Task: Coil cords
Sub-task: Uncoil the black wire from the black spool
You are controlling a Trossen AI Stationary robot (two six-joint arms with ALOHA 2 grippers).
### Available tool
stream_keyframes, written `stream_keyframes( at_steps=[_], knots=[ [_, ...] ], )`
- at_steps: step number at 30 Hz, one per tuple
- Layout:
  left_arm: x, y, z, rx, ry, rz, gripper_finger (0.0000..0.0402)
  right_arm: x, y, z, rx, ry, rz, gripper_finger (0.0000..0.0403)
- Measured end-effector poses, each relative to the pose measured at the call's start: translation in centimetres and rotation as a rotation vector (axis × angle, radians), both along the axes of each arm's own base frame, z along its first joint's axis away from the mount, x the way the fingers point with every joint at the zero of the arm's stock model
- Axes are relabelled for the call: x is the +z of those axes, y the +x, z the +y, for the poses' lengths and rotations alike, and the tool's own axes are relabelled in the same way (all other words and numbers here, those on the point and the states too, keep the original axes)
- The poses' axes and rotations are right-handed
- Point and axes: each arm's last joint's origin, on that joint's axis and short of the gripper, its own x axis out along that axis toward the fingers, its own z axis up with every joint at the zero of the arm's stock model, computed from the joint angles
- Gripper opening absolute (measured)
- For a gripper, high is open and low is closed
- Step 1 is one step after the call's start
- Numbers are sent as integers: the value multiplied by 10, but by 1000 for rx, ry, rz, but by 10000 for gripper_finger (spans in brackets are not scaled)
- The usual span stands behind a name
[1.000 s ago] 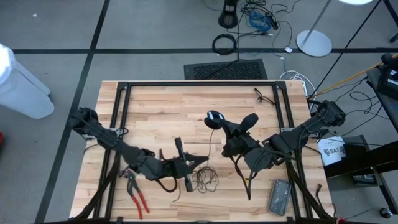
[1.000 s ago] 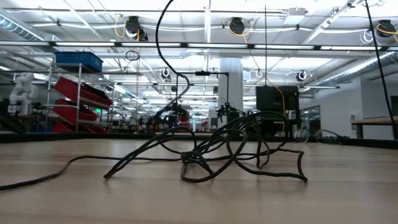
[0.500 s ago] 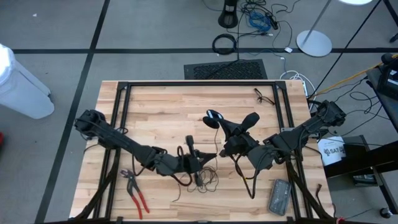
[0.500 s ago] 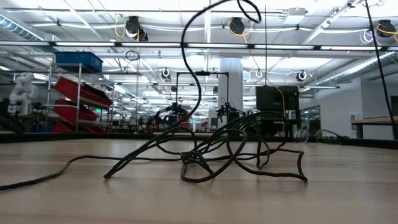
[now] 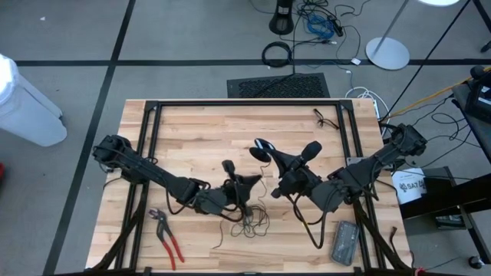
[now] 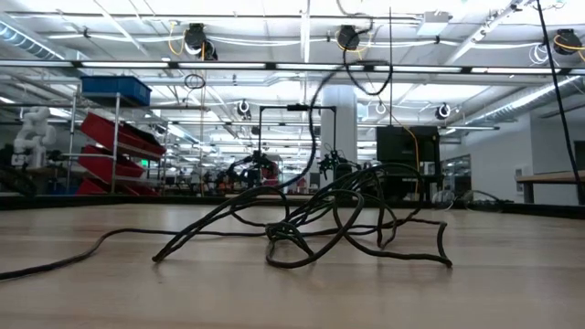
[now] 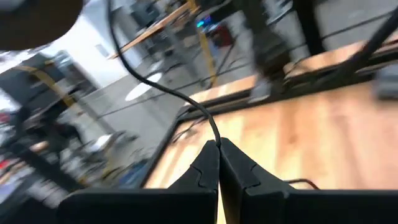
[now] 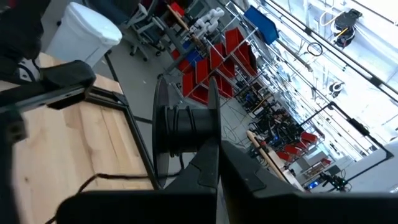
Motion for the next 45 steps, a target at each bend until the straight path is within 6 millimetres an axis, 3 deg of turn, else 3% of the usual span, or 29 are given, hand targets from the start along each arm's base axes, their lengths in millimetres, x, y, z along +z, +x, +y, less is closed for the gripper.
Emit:
stream_keyframes(
  at_steps=[21,27,33,40,45],
  knots=[
    [-11,-14,21,368,204,175,0,13,-11,21,99,-6,-41,0],
    [8,-33,21,372,169,143,0,14,-15,24,114,-28,-22,0],
    [38,-64,6,337,150,74,0,12,-18,27,128,-104,57,0],
    [70,-103,-12,244,82,-24,0,-6,-19,24,117,-243,258,0],
    [84,-121,-24,119,11,-72,0,-14,-19,15,7,-277,314,0]
  ],
)
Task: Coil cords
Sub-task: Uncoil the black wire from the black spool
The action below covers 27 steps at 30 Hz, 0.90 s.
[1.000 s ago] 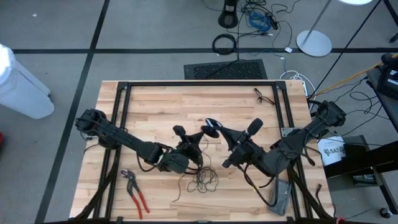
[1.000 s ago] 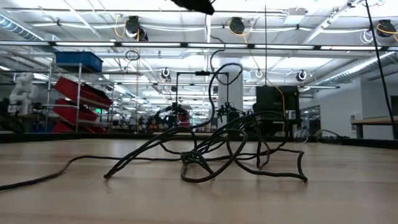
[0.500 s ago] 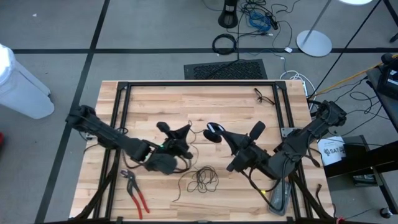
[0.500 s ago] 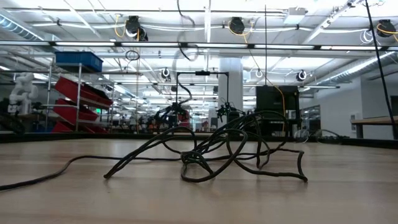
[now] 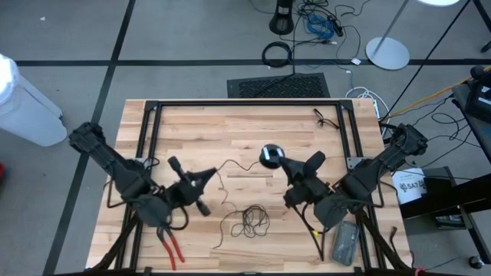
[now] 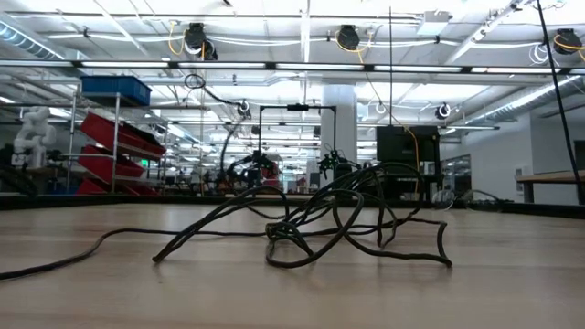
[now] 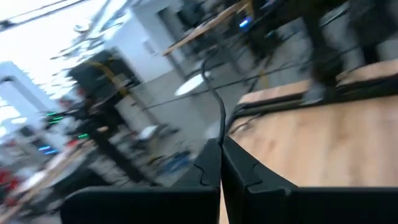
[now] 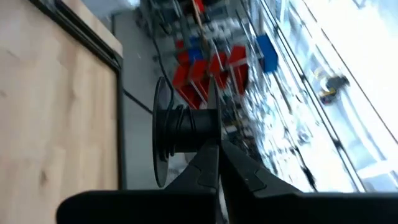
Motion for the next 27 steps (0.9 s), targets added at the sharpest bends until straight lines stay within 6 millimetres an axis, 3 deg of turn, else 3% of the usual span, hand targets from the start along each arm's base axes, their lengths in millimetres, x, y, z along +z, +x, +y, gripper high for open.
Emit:
stream_keyframes(
  at_steps=[5,10,27],
  knots=[
    [6,2,-9,-240,-96,-36,0,-2,2,-9,-94,7,-44,0],
    [1,17,-16,-441,-125,-34,0,-1,4,-16,-160,32,-105,0],
    [-34,71,-10,-601,-132,22,0,-1,9,-23,-179,96,-177,0]
  ],
)
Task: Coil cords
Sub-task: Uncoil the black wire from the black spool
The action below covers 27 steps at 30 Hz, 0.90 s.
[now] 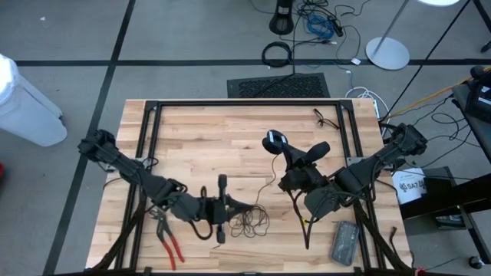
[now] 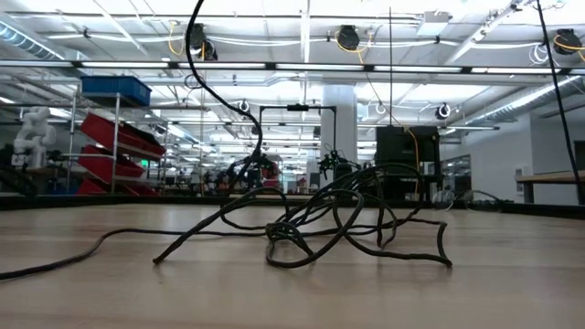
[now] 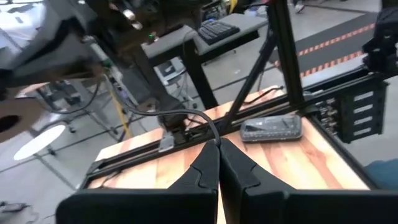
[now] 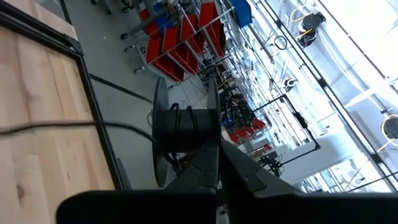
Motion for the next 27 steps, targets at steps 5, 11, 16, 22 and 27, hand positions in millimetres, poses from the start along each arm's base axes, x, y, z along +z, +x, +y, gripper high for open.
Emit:
stream_keyframes(
  at_steps=[5,11,16,22,27],
  knots=[
    [-11,12,4,-22,2,27,0,0,0,0,13,12,-7,0],
    [-24,25,11,10,17,57,0,0,2,1,48,32,-9,0],
    [-31,27,20,44,54,128,0,1,2,2,53,29,-5,0],
    [-38,23,27,186,138,200,0,5,2,6,67,37,-26,0],
    [-44,20,30,267,200,249,0,13,1,14,138,64,-59,0]
  ],
)
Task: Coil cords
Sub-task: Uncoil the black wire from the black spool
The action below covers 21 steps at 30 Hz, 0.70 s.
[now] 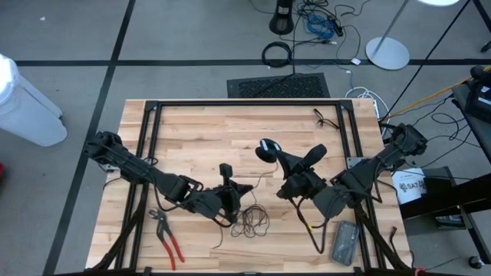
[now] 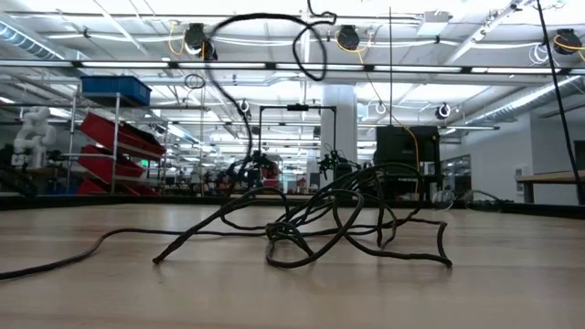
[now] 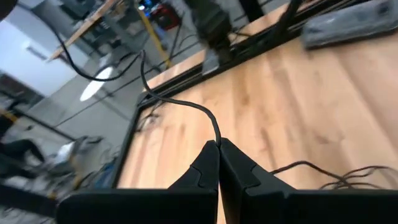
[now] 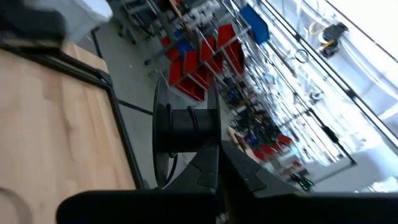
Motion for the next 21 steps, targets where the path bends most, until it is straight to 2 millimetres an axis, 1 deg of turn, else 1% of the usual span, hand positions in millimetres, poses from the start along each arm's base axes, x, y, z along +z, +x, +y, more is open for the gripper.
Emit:
stream_keyframes(
  at_steps=[7,10,14,17,21],
  knots=[
    [-5,-5,6,118,101,54,0,8,-5,10,39,4,-25,0],
    [-6,-8,9,205,166,61,0,8,-6,13,54,2,-23,0],
    [-2,-13,14,349,226,26,0,8,-7,17,117,-11,-3,0],
    [3,-20,18,425,231,-4,0,8,-7,18,141,-14,3,0],
    [14,-36,21,511,241,-52,0,8,-7,19,143,-17,6,0]
  ],
)
